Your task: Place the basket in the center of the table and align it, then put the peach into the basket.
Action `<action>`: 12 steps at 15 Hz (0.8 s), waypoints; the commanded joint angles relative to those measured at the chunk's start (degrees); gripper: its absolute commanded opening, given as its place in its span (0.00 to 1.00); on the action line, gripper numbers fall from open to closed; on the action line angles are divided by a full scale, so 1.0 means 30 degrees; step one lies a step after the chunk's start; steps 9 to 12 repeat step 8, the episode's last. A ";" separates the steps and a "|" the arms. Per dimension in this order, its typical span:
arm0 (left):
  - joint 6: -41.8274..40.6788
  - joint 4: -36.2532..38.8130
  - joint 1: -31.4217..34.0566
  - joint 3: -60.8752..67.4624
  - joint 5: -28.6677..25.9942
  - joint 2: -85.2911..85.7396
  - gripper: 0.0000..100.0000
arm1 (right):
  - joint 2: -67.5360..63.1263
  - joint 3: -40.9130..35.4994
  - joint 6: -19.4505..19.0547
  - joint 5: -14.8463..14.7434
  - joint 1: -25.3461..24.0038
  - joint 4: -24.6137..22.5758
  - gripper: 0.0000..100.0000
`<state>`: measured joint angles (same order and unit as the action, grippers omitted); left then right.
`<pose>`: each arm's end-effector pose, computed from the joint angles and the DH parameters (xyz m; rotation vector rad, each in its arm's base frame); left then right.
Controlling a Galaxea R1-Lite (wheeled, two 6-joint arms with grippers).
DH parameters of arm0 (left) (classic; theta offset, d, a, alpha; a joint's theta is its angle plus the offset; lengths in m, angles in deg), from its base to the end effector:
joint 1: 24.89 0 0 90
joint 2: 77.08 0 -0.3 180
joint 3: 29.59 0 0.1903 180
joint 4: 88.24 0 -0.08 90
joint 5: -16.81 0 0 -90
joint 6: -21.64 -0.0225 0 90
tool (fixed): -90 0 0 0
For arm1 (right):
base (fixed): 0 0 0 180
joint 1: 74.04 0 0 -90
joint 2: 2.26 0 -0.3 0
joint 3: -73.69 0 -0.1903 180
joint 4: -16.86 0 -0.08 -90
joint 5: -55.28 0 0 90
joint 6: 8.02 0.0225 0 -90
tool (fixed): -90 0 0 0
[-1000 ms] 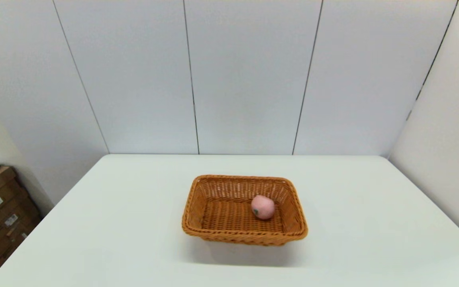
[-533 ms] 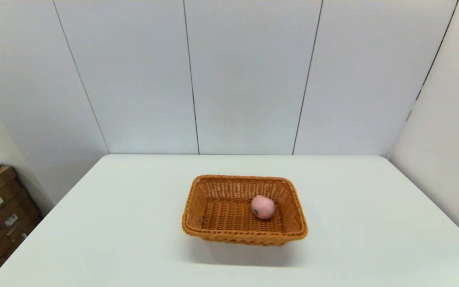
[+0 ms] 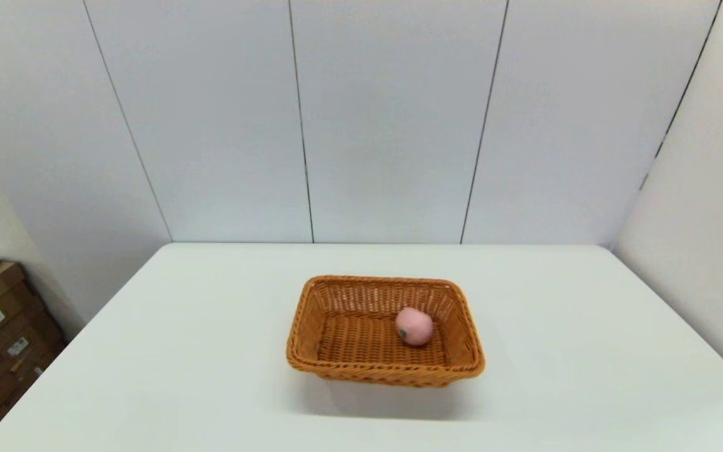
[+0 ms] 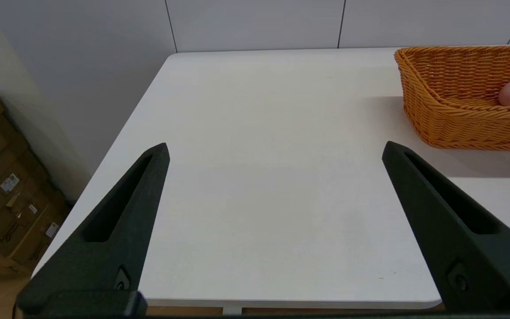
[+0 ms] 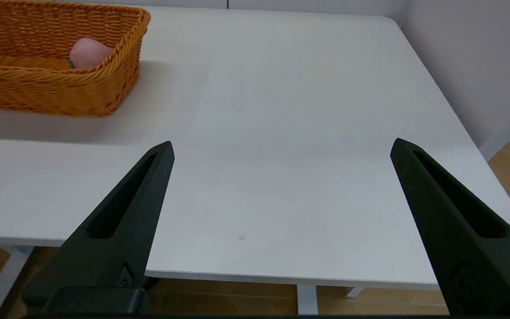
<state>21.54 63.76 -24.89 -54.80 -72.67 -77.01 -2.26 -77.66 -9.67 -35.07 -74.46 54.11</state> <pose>-0.0255 0.0002 0.0760 0.0020 0.0475 0.0090 -0.0317 -0.0004 0.0759 -0.0298 0.1501 0.0034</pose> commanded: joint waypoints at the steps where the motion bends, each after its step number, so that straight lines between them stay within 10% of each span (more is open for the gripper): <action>1: 0.0003 -0.0009 0.0000 -0.0002 0.0005 0.0005 1.00 | 0.0029 -0.0006 0.0109 -0.0058 -0.0008 0.0001 1.00; 12: 0.0003 -0.0009 0.0000 -0.0002 -0.0024 0.0005 1.00 | 0.0029 -0.0006 0.0138 -0.0029 -0.0008 0.0001 1.00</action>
